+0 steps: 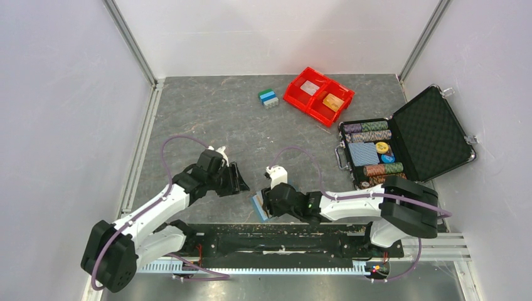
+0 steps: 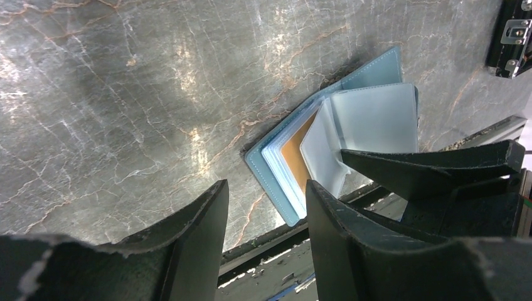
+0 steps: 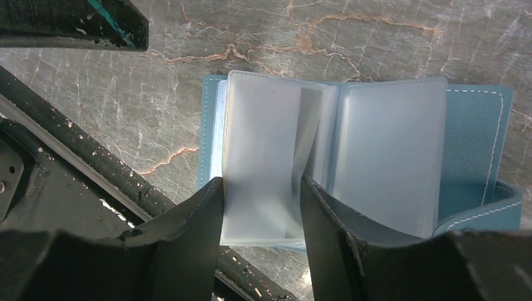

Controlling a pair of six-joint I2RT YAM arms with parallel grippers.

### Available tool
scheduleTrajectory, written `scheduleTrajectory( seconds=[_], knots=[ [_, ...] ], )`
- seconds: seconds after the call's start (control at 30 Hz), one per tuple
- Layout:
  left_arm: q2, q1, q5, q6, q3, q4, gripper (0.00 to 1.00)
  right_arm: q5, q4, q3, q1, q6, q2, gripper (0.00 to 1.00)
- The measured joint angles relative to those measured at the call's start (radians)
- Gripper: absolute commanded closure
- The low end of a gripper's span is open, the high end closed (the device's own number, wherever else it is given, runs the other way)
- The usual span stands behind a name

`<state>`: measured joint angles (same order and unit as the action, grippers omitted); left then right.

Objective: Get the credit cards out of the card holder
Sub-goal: Remove the credit card from the card holder.

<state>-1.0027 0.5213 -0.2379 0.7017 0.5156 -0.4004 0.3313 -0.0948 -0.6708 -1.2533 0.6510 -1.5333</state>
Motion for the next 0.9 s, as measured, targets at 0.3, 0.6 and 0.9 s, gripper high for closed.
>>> scheduleTrajectory(
  seconds=[0.3,0.6,0.9],
  knots=[
    [-0.060,0.003,-0.065,0.016,-0.019,0.067,0.52,-0.035,-0.035,0.060,0.037,0.016,0.053,0.49],
    [-0.138,0.011,-0.097,0.020,-0.019,0.119,0.59,-0.073,-0.088,0.107,0.061,0.031,0.090,0.58],
    [-0.271,0.034,-0.109,0.020,0.023,0.151,0.66,-0.126,-0.146,0.152,0.093,0.053,0.117,0.58]
  ],
)
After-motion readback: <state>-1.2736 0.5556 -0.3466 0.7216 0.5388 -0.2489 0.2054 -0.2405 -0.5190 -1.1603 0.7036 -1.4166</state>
